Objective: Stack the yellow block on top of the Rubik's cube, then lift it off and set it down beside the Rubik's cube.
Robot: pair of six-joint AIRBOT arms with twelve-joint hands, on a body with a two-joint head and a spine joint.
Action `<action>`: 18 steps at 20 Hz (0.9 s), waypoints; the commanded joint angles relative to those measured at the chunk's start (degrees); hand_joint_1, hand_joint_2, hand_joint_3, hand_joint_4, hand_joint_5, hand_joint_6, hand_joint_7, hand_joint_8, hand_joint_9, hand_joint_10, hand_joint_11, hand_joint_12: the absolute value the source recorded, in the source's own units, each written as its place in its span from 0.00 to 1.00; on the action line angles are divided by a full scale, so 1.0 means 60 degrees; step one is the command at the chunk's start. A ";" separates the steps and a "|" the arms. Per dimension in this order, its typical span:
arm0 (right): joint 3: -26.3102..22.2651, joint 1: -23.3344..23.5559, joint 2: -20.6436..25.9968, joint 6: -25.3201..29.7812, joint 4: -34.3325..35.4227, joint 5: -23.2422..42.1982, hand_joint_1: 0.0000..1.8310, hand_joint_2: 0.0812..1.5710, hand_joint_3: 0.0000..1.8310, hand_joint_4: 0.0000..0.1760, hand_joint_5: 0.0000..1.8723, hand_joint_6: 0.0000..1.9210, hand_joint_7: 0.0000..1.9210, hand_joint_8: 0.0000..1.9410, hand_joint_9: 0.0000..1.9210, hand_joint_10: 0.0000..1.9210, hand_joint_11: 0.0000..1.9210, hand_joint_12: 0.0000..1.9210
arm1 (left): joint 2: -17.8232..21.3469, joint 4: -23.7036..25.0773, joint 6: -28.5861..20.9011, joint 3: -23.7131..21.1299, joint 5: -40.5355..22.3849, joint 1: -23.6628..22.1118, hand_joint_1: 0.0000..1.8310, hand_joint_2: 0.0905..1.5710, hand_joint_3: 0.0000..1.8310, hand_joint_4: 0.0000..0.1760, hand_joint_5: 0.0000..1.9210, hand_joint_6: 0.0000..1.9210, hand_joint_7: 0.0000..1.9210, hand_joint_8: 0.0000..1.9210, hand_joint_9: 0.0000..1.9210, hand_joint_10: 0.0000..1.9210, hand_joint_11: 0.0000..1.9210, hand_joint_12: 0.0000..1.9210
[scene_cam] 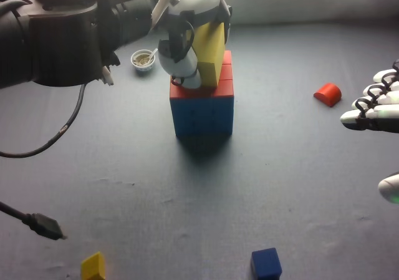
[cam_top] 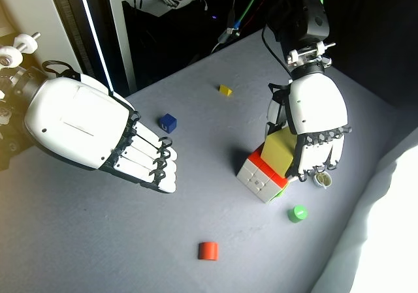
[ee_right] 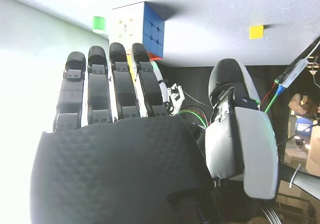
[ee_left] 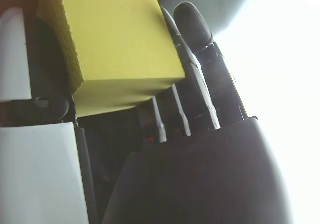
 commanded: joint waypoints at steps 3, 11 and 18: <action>-0.0037 0.0076 0.0124 0.0008 0.0032 0.0528 0.00 0.76 0.00 0.00 0.07 0.00 0.06 0.00 0.04 0.00 0.01 0.01 | 0.0109 0.0211 0.0155 0.0013 -0.0118 0.0126 0.75 0.69 0.00 0.00 0.46 0.51 0.56 0.47 0.44 0.67 0.24 0.68; -0.0037 0.0077 0.0123 0.0008 0.0032 0.0538 0.00 0.76 0.00 0.00 0.08 0.00 0.06 0.00 0.04 0.00 0.00 0.01 | 0.0100 0.0256 0.0155 0.0017 -0.0116 0.0155 0.74 0.69 0.00 0.00 0.38 0.18 0.50 0.54 0.46 0.31 0.14 0.71; -0.0037 0.0077 0.0123 0.0008 0.0032 0.0542 0.00 0.76 0.00 0.00 0.06 0.00 0.05 0.00 0.03 0.00 0.00 0.00 | 0.0064 0.0277 0.0155 0.0030 -0.0114 0.0219 0.43 0.72 0.00 0.00 0.27 0.00 0.38 0.00 0.38 0.03 0.03 0.64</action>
